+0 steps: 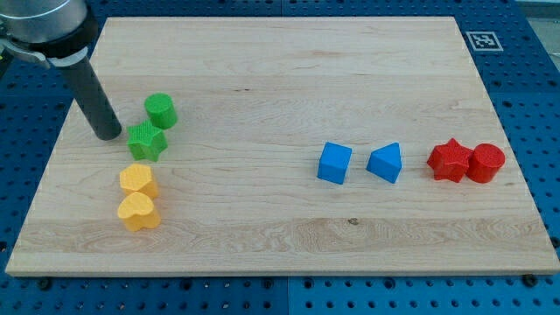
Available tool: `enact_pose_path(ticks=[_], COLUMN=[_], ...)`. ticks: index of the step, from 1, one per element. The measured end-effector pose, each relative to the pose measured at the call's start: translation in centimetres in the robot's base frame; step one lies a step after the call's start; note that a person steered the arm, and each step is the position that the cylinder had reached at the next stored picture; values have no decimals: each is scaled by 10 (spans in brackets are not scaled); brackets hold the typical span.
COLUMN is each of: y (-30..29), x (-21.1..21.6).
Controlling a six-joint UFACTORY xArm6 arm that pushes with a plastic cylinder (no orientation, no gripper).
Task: Adjust yellow blocks and green blocks vertically
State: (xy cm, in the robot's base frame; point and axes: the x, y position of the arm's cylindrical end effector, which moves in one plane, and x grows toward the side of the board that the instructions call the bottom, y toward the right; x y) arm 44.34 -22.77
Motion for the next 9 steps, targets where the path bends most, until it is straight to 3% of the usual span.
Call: enact_pose_path(ticks=[3, 5, 7, 9], y=[31, -9, -20, 5], x=[7, 16, 69, 94])
